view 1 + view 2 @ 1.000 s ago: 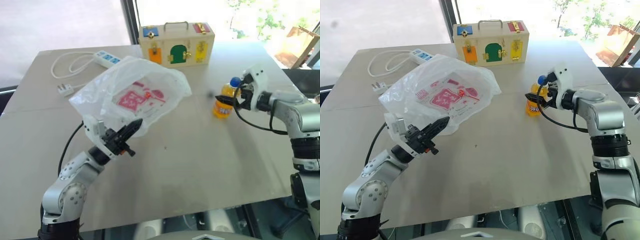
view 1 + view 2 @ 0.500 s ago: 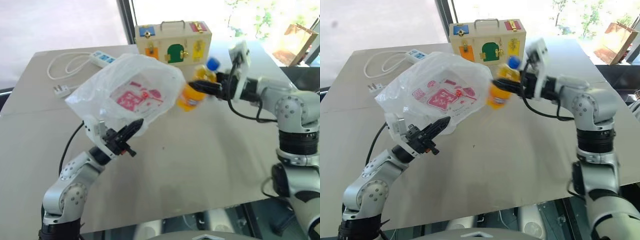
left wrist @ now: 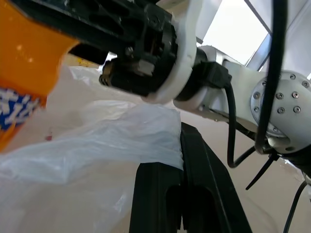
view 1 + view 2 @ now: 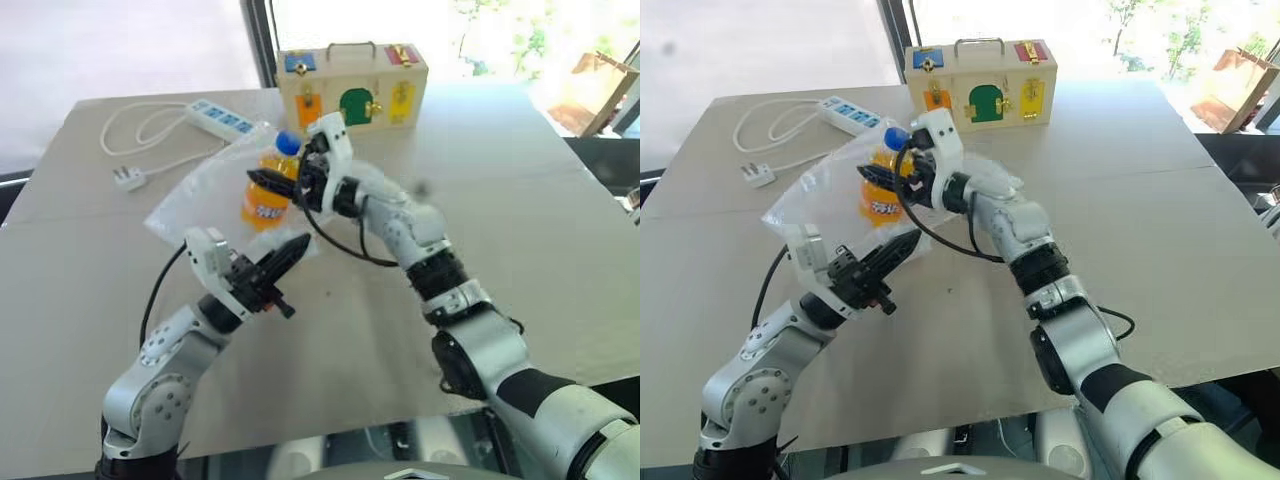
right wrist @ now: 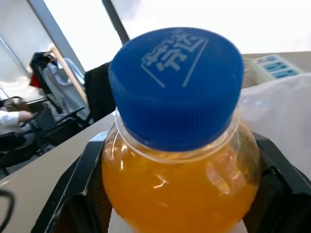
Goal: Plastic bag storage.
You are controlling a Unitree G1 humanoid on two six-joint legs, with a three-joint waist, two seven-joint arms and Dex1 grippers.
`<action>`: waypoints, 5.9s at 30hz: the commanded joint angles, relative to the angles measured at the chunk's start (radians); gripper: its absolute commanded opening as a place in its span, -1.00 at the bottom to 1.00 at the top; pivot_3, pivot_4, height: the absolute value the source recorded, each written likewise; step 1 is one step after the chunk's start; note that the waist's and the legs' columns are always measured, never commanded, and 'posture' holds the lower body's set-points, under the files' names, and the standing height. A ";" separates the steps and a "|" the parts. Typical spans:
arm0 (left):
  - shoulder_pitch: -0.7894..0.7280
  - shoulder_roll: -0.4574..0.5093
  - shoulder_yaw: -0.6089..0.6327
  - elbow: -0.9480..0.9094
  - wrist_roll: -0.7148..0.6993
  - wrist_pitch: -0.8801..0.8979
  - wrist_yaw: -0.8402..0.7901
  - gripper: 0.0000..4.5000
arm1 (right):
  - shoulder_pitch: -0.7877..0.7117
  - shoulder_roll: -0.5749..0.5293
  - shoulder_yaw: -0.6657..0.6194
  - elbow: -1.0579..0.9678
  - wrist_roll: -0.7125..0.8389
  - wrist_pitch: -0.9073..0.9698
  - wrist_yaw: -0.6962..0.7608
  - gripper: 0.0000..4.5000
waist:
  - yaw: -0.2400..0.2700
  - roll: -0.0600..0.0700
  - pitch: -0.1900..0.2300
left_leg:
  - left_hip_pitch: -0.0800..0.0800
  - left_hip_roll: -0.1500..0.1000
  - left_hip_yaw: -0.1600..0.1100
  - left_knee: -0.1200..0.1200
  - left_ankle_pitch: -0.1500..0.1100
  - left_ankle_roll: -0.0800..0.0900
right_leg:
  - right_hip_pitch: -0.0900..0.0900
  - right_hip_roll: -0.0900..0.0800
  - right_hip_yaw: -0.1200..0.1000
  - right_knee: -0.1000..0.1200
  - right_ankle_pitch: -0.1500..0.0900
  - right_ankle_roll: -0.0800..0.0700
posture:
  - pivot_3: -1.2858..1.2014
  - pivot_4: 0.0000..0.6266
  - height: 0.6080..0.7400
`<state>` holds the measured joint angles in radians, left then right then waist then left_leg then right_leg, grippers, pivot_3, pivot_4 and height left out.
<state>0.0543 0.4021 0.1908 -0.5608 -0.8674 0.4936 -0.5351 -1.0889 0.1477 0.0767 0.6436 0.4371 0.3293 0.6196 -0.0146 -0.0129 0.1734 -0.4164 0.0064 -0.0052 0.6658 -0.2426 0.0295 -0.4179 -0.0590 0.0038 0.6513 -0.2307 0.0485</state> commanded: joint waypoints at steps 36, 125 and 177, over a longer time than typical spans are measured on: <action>0.169 0.014 -0.032 -0.165 0.003 -0.109 -0.014 -1.00 | 0.054 0.142 -0.275 -0.053 0.284 0.354 -0.359 0.45 | -0.008 0.000 0.000 | 0.001 0.000 0.001 -0.001 -0.003 0.005 | 0.002 -0.001 0.000 -0.001 0.000 0.000 | 0.03 -0.52 0.98; -1.103 -0.072 -0.102 1.638 0.781 -0.806 0.322 -1.00 | 0.358 -0.268 0.042 -0.342 -0.340 -0.053 -0.204 0.98 | -0.001 -0.004 0.002 | -0.002 -0.002 0.004 -0.006 0.001 -0.001 | -0.002 0.001 0.002 -0.006 0.001 0.000 | 0.03 -0.52 0.98; -1.397 -0.111 -0.382 1.940 1.256 -0.543 0.453 -1.00 | 0.593 -0.321 -0.050 -0.682 -0.376 0.105 -0.388 0.98 | -0.003 -0.007 0.004 | -0.002 -0.002 0.003 0.002 -0.001 0.003 | -0.004 0.004 0.003 0.005 0.000 0.001 | 0.03 -0.52 0.98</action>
<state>-1.3084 0.2866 -0.1633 1.3855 0.3427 -0.0627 -0.0949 -0.5007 -0.1715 0.0403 0.0348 0.0594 0.4240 0.2492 -0.0177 -0.0198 0.1774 -0.4184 0.0046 -0.0020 0.6680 -0.2441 0.0325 -0.4217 -0.0552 0.0070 0.6566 -0.2304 0.0492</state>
